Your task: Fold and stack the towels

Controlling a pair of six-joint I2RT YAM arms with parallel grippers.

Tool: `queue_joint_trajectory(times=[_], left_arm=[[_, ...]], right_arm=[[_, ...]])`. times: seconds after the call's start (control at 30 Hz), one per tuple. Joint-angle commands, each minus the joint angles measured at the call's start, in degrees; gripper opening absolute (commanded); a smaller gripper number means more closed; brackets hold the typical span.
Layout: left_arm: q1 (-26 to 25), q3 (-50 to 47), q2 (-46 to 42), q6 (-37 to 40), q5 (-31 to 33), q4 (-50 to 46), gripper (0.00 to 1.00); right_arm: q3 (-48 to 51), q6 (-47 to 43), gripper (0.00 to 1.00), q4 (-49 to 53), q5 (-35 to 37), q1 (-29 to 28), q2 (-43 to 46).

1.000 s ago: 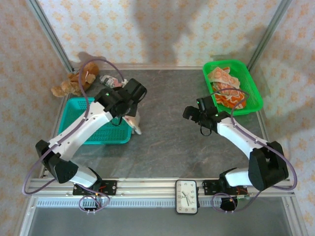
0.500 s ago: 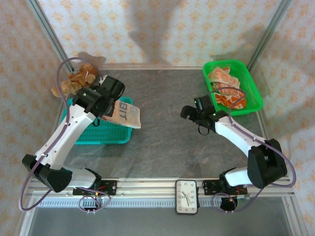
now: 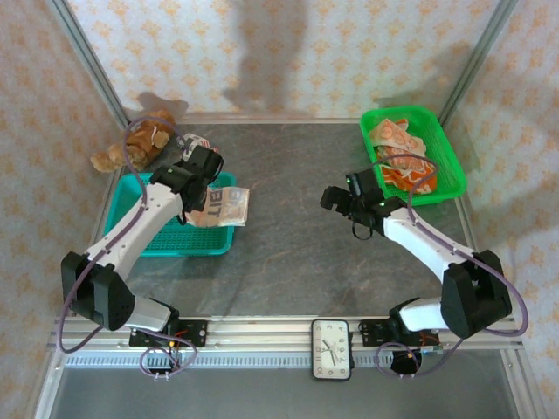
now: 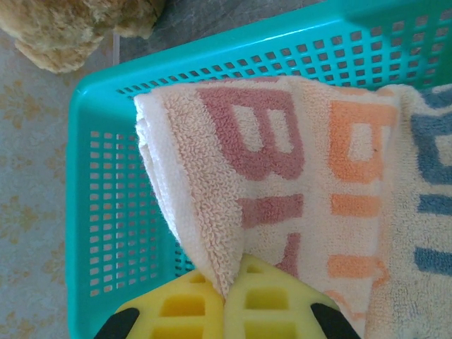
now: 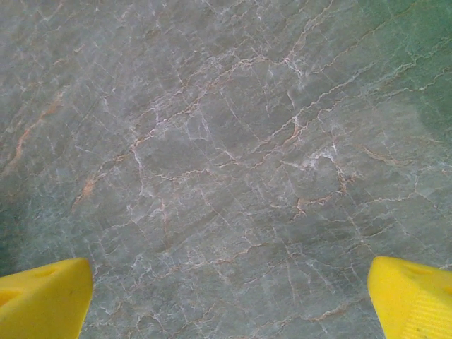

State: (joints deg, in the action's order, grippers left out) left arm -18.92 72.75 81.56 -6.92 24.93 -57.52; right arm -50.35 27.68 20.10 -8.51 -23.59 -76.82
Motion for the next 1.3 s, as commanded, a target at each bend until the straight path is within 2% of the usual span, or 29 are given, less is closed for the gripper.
queue_joint_trajectory(times=[0.0, 0.3, 0.67, 1.03, 1.27], left_arm=[[1.04, -1.80, 2.13, 1.07, 2.20, 6.22, 0.00], [3.13, -4.42, 6.18, 1.30, 1.43, 10.29, 0.00], [4.15, -4.29, 8.78, 1.54, 2.87, 8.90, 0.00], [4.33, -1.30, 11.16, 2.53, 10.69, 5.18, 0.00], [4.28, -0.55, 10.83, 2.28, 12.30, 4.65, 0.00]], right_arm=[[0.69, 0.76, 0.99, 0.18, 1.45, -0.34, 1.84], [0.86, 0.66, 0.99, 0.38, 2.01, -0.33, 1.80], [0.46, 0.52, 0.99, 0.33, 2.19, -0.32, 0.78], [-0.89, -0.09, 0.99, 0.73, 2.01, -0.37, -0.15], [-0.64, 0.00, 0.99, 0.49, 2.01, -0.36, -0.52]])
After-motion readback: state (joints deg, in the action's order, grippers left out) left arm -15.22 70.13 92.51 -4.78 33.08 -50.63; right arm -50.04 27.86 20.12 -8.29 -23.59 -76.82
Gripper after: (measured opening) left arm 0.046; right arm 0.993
